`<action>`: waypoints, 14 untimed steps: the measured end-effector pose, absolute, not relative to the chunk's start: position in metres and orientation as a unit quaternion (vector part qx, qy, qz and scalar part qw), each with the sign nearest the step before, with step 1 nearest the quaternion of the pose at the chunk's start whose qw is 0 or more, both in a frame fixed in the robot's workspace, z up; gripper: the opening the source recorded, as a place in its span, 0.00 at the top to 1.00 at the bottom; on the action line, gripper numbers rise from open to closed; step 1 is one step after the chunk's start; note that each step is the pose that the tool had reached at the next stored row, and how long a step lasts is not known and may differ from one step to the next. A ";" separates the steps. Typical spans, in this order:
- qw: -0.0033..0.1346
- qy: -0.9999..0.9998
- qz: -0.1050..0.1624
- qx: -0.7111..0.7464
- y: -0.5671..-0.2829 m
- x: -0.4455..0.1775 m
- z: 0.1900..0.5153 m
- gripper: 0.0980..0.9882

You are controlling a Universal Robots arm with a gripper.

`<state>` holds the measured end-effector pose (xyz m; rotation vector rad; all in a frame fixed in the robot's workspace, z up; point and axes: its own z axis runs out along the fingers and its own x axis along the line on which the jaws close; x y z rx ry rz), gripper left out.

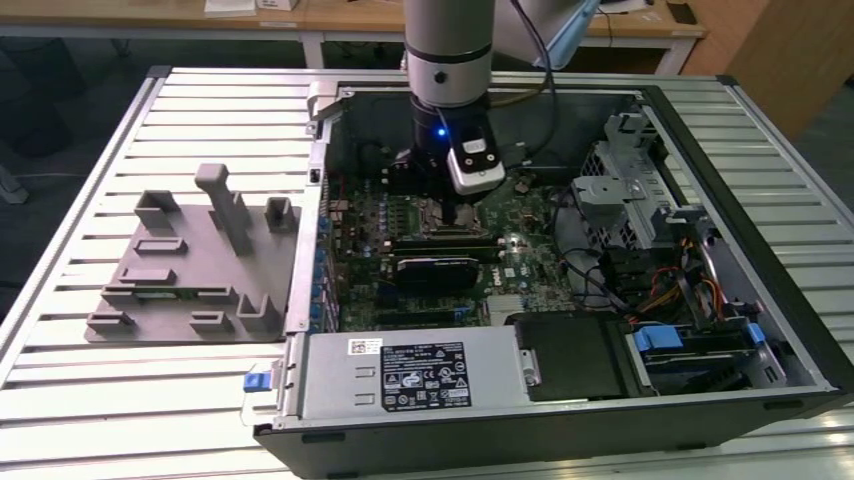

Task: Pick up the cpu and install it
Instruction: 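Install the second cpu locking lever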

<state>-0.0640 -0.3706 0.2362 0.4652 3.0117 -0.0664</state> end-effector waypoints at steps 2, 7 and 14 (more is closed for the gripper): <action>0.046 0.987 -0.018 0.152 -0.372 -0.067 0.235 0.99; 0.044 0.988 -0.004 0.150 -0.377 -0.074 0.230 0.99; 0.043 0.988 0.004 0.149 -0.388 -0.081 0.226 0.99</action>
